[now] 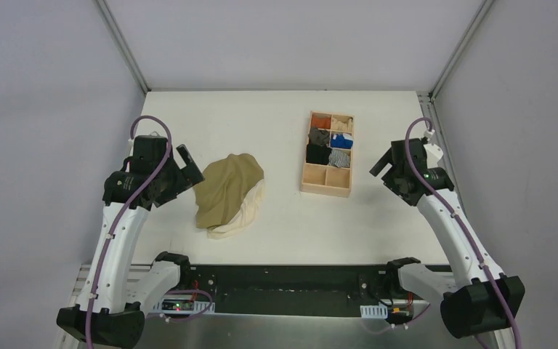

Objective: Roll the underwear
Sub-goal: Move the storage box to the center of the board.

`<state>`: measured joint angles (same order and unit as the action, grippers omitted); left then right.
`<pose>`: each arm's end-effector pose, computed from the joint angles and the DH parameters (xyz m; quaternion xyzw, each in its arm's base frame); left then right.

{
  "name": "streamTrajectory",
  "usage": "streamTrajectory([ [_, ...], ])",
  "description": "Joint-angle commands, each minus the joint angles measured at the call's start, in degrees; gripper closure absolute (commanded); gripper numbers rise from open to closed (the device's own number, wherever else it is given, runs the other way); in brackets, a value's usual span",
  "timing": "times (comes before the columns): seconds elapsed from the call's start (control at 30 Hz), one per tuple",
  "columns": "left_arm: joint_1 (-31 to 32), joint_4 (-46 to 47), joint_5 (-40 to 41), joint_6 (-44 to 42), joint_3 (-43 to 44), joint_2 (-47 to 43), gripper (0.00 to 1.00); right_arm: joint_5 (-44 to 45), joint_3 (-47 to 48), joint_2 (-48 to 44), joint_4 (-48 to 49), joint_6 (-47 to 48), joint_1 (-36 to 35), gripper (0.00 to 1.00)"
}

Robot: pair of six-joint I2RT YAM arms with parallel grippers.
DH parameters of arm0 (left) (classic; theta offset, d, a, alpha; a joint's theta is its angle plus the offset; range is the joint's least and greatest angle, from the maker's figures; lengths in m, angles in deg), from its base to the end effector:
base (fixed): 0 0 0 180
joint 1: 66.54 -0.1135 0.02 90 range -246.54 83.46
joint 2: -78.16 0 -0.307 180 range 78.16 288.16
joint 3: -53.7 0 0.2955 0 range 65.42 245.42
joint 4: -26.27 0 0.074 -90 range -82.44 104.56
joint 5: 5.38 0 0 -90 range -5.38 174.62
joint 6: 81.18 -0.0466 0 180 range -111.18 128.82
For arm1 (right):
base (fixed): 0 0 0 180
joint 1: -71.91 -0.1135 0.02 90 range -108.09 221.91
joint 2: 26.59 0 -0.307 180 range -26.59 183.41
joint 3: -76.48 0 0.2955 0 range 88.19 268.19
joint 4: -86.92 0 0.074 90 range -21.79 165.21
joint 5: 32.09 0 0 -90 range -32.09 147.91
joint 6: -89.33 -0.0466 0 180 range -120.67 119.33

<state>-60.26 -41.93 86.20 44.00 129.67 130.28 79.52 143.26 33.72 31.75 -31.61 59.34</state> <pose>0.1870 -0.0193 0.3910 -0.2352 0.8911 -0.1254 0.3673 0.2370 0.0353 0.3254 0.2120 0.8968 -0.0345 0.3868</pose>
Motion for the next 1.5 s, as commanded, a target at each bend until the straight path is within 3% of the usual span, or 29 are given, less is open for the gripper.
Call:
streamTrajectory([
  [0.0, -0.39, -0.65, 0.48, -0.41, 1.69, -0.14, 0.01, 0.33, 1.27, -2.94, 0.84, -0.77, 0.1, 0.0],
  [0.27, -0.39, -0.62, 1.56, 1.9, 0.29, 0.29, 0.01, -1.46, -0.61, -5.86, 2.51, 1.1, 0.06, 0.0],
  [0.4, -0.35, -0.82, -7.06, -3.29, -0.27, 2.59, 0.01, -9.17, -2.2, -7.41, 5.81, 3.3, 0.06, 0.01],
  [0.5, -0.4, -0.04, -9.26, -1.84, -3.17, 2.74, 0.02, -15.72, -3.7, -7.82, 8.63, 1.54, -0.58, 0.04],
  [0.6, -0.38, 1.07, -9.95, -0.24, -5.66, 2.9, 0.02, -18.35, -4.69, -6.69, 12.84, -2.08, -6.1, 0.1],
  [0.73, -0.44, 1.73, -10.27, 0.76, -6.51, 3.17, 0.02, -13.7, -2.28, 1.27, 15.2, -4.3, -18.53, 0.13],
  [0.83, -0.39, 1.73, -9.46, 1.02, -6.32, 3.25, 0.02, -11.78, 2.16, 9.37, 13.07, -5.28, -23.21, 0.15],
  [0.97, -0.39, 1.72, -9.62, 1.34, -6.73, 3.87, 0.02, -12.24, 6.26, 16.72, 12.2, -6.65, -23.85, 0.19],
  [1.33, -0.39, 1.73, -9.95, 1.91, -7.92, 2.89, 0.02, -11.13, 11.55, 26.42, 13.54, -6.95, -22.68, 0.31],
  [1.47, -0.39, 1.72, -10.01, 1.57, -8.0, 2.7, 0.02, -15.68, 13.6, 30.17, 14.15, -5.63, -20.9, 0.34],
])
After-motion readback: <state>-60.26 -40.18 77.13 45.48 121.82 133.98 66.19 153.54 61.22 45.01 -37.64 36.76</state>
